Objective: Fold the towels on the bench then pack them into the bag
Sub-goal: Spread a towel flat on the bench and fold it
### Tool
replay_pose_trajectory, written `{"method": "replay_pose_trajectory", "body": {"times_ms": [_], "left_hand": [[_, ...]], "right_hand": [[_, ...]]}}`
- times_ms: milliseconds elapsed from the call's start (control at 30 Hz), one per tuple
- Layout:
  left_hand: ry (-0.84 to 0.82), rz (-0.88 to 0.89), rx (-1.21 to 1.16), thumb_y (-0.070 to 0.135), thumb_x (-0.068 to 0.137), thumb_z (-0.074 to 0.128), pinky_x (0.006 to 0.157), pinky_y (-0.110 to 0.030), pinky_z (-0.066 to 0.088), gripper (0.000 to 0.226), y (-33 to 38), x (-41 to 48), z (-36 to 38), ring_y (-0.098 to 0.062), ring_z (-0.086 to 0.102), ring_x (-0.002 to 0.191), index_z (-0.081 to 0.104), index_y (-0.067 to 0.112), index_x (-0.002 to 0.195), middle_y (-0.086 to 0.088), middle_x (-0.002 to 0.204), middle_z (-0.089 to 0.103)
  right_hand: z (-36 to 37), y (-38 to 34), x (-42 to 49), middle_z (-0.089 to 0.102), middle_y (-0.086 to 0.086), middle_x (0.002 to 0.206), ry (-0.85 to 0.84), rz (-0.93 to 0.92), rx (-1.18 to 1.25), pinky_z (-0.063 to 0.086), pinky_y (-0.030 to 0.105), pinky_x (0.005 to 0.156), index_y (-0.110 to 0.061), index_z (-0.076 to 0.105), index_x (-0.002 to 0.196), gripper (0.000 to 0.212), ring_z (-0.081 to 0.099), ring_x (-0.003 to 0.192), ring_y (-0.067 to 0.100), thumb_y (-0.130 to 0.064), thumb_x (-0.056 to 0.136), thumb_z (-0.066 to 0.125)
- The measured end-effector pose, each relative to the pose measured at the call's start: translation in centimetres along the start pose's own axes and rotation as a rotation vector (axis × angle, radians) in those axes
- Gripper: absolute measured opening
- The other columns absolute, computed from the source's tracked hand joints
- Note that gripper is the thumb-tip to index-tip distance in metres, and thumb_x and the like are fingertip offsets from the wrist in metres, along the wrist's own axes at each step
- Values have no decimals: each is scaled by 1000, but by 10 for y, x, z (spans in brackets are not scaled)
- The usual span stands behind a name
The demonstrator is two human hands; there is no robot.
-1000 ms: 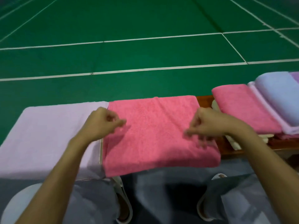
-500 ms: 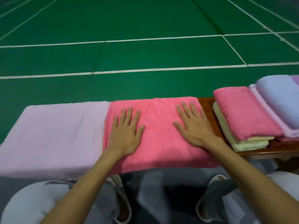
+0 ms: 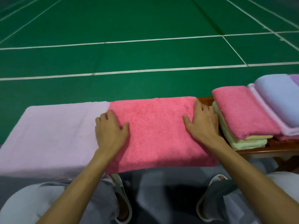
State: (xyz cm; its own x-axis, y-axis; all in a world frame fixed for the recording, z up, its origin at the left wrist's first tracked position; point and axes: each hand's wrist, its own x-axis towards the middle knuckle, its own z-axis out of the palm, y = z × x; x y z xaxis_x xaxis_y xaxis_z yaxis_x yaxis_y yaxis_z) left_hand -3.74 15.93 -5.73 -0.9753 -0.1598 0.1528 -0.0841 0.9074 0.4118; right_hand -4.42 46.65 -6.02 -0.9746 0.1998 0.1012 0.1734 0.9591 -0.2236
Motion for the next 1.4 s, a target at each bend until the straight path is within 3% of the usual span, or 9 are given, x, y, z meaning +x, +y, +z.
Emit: {"method": "replay_pose_trajectory", "body": {"times_ms": [233, 333, 400, 567, 700, 800, 1000, 1233, 1400], "left_hand": [[-159, -208, -137, 28, 87, 77, 74, -42, 52, 35, 5, 18, -10, -33, 61, 88, 56, 8, 106, -4, 94, 61], [-165, -205, -192, 24, 86, 77, 53, -32, 35, 33, 5, 21, -9, -23, 52, 61, 52, 9, 72, -5, 66, 55], [-133, -228, -261, 23, 86, 75, 51, -31, 34, 32, 5, 21, -11, -23, 51, 58, 53, 7, 69, -5, 62, 54], [-119, -345, -534, 24, 86, 81, 68, -43, 58, 31, 1, 25, -18, -26, 70, 76, 67, 3, 103, -14, 88, 73], [-254, -368, -895, 10, 84, 83, 61, -26, 58, 61, -1, 30, -36, -14, 74, 77, 56, 24, 136, -4, 102, 70], [-398, -263, -964, 6, 77, 81, 70, -22, 60, 49, -10, 38, -54, -18, 72, 90, 73, 17, 123, -4, 97, 78], [-442, -133, -827, -7, 73, 81, 80, -17, 58, 46, -25, 45, -80, -14, 75, 92, 76, 13, 114, -12, 99, 79], [-258, -24, -700, -7, 74, 83, 78, -19, 60, 38, -25, 45, -110, -16, 76, 84, 77, 10, 108, -5, 89, 80], [15, 100, -416, 4, 77, 85, 68, -13, 57, 23, -9, 43, -109, 5, 70, 69, 81, 20, 94, 9, 76, 76]], "right_hand": [[-20, -9, 10, 66, 14, 107, -147, 175, 159, 40, 36, 73, -9, 54, 113, 43, 64, 99, 38, -39, 88, 71], [-20, -5, 10, 68, 7, 85, -148, 157, 298, 50, 38, 68, -14, 62, 90, 19, 65, 82, 32, -26, 79, 72], [-23, -1, 11, 65, 5, 75, -124, 162, 403, 49, 36, 61, -10, 64, 83, 14, 64, 74, 27, -21, 80, 72], [-25, 7, 15, 62, -4, 93, -103, 311, 779, 49, 29, 68, -10, 63, 106, 28, 63, 84, 16, -24, 85, 77], [-24, 15, 16, 63, 2, 126, -98, 230, 1092, 51, 29, 95, -15, 54, 137, 61, 64, 109, 13, 1, 83, 77], [-38, 19, 13, 69, 1, 110, -212, 93, 1229, 56, 20, 71, -12, 53, 142, 68, 69, 78, 5, 17, 82, 70], [-63, 14, 6, 74, 6, 92, -349, -167, 1194, 57, 18, 69, -4, 68, 124, 49, 65, 73, 8, 21, 82, 68], [-108, 29, 14, 78, 10, 99, -256, -132, 1087, 58, 18, 76, -5, 73, 115, 37, 72, 87, 15, 10, 81, 75], [-116, 31, 18, 79, 1, 82, -146, -139, 740, 60, 26, 70, -15, 79, 104, 30, 73, 76, 11, -2, 77, 85]]}}
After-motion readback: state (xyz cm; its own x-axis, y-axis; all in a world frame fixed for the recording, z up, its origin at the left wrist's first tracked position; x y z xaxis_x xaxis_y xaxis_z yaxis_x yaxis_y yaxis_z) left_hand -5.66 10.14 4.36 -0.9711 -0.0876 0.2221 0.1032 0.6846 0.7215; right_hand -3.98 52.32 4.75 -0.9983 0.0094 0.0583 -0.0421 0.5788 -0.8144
